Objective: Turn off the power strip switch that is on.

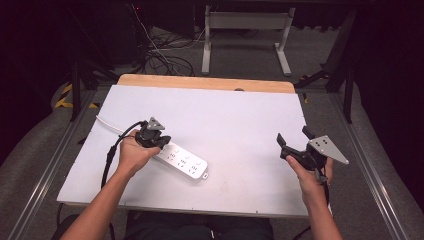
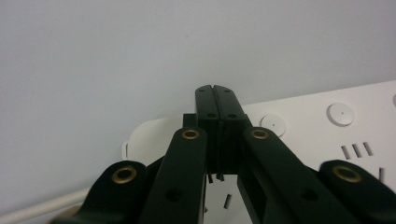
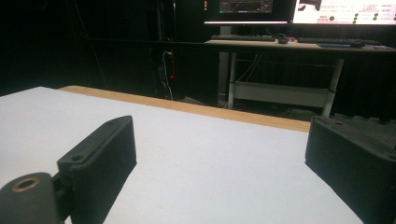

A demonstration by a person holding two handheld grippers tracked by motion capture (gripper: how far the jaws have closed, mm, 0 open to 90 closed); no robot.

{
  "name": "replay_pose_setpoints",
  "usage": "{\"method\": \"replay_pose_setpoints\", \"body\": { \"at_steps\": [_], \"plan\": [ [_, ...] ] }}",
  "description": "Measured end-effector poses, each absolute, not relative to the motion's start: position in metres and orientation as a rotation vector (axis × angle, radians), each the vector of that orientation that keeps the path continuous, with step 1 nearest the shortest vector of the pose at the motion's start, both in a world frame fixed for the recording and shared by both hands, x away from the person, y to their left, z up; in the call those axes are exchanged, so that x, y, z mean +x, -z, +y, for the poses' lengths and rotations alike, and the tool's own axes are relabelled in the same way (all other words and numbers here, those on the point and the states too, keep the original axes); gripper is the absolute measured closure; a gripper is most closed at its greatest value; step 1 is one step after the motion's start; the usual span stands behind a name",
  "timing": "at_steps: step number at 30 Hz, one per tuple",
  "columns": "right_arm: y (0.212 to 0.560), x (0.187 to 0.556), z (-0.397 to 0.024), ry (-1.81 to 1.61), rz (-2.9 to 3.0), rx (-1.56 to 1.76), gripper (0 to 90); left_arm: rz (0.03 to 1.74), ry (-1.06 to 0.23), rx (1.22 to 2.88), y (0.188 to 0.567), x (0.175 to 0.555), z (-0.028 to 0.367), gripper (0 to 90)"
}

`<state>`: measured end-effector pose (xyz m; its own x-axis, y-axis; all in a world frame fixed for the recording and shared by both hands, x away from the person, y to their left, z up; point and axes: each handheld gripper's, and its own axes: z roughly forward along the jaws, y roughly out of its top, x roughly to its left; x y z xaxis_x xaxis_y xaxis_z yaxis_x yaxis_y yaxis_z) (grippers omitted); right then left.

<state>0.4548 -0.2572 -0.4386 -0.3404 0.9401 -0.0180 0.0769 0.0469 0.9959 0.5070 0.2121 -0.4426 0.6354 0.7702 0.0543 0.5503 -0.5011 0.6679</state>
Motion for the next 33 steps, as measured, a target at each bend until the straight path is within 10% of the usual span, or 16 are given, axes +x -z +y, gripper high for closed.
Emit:
{"method": "replay_pose_setpoints", "body": {
  "at_steps": [33],
  "plan": [
    [0.4386,0.4536,-0.2567,-1.389,1.539,1.063,9.2,1.051,-0.43,2.289,0.449,0.5114,0.2125,90.0]
  ]
}}
